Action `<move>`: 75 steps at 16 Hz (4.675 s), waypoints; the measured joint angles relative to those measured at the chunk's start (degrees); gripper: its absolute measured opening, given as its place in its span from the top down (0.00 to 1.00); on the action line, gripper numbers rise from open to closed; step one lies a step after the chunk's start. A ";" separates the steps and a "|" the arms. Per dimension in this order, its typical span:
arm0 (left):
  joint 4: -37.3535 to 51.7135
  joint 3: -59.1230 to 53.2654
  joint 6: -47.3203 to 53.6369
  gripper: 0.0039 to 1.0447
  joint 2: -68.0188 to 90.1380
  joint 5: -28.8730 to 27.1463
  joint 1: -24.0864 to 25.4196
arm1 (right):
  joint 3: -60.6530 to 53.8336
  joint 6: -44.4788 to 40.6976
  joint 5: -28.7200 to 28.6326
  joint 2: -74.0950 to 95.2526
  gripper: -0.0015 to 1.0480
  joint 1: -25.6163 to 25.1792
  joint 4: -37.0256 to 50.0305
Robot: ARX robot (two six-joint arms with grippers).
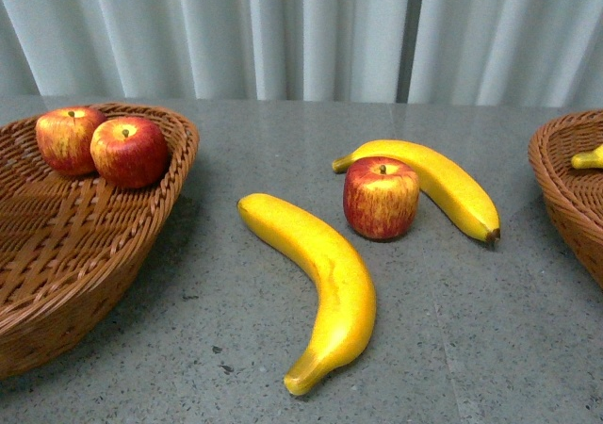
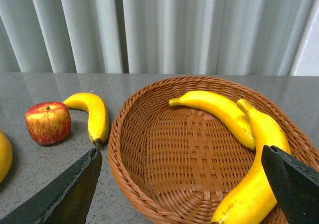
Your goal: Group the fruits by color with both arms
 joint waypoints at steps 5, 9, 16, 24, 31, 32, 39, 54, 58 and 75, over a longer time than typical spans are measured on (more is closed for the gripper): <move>3.43 -2.78 -3.96 0.44 6.88 -0.76 2.23 | 0.00 0.00 0.00 -0.02 0.06 0.00 0.00; 3.34 -2.67 -3.85 0.44 9.38 -1.62 2.34 | 0.00 0.00 0.00 0.00 0.06 0.00 0.00; 1.09 -1.20 -3.72 0.06 3.50 -0.13 -2.86 | 0.00 0.00 0.00 -0.02 0.06 0.00 0.00; 2.10 10.75 13.18 0.06 16.94 11.72 -26.80 | 0.00 0.00 0.00 0.00 0.06 0.00 0.00; -5.55 22.56 23.32 0.06 29.88 15.02 -32.63 | 0.00 0.00 0.00 -0.02 0.06 0.00 0.00; -6.73 23.61 24.55 0.06 31.30 14.95 -32.76 | 0.00 0.00 0.00 -0.02 0.06 0.00 0.00; -8.50 28.17 28.68 0.06 37.55 15.78 -34.14 | 0.00 0.00 0.02 -0.02 0.06 0.00 0.00; -3.65 33.03 28.89 0.34 44.63 16.66 -34.73 | 0.00 0.00 0.02 -0.02 0.06 0.00 0.02; 9.90 22.62 19.63 0.34 28.59 4.70 -32.04 | 0.00 0.00 0.02 0.00 0.06 0.00 0.00; 10.58 -13.81 -8.33 0.06 -11.21 -11.39 -19.80 | 0.00 0.00 0.02 -0.02 0.06 0.00 0.02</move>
